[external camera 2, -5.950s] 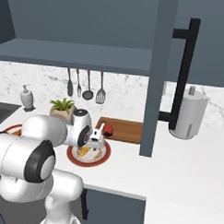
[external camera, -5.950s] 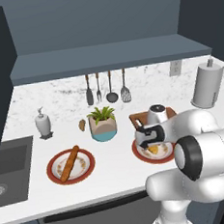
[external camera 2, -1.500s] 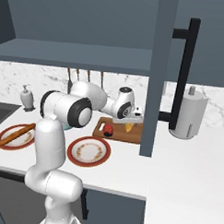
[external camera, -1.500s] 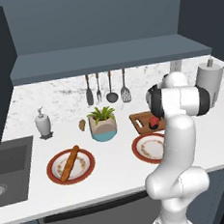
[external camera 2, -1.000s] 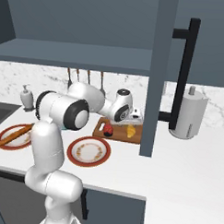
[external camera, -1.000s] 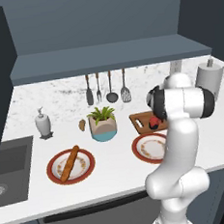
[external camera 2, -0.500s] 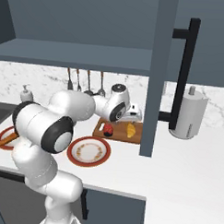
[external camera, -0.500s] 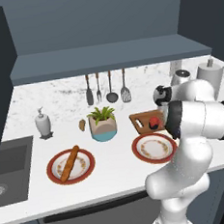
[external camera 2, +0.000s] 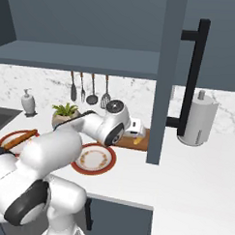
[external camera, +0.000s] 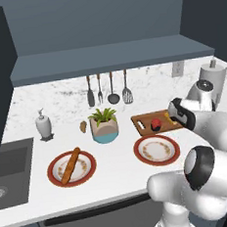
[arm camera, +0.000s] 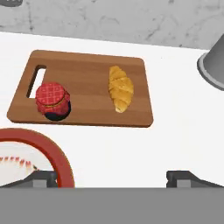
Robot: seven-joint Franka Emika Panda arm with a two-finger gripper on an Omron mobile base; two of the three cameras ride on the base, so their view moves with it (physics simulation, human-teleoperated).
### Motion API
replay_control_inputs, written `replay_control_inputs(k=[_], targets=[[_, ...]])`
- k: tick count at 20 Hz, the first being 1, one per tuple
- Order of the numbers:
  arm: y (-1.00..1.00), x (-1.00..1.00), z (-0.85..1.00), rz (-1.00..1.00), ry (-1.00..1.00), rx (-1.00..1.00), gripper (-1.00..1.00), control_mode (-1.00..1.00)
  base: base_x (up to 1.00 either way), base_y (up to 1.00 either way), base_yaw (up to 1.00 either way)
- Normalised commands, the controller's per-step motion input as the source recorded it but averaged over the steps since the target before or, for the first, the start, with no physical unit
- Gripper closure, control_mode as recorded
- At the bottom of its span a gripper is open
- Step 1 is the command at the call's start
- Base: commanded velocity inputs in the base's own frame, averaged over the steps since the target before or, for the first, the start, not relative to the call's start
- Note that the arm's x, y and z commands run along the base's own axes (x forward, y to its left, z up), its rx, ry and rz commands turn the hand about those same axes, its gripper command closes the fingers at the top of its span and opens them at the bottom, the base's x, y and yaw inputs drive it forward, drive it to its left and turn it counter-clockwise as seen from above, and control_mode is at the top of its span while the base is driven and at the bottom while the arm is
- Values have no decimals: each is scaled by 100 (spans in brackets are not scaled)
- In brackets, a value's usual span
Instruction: From the different types of pastries on the counter, select a croissant and place it on the cutting board. Then retrieve a jar of jam from the cabinet and place it alongside the croissant on the cutting board.
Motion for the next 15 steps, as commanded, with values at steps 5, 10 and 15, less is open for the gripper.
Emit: replay_control_inputs(k=[5,10,15], targets=[[54,-100,0,-5,-32,0,-100,-100,0,0,0],[34,-100,15,-2,-25,0,-100,-100,0,0,0],[14,-100,38,-5,-18,0,-100,-100,0,0,0]])
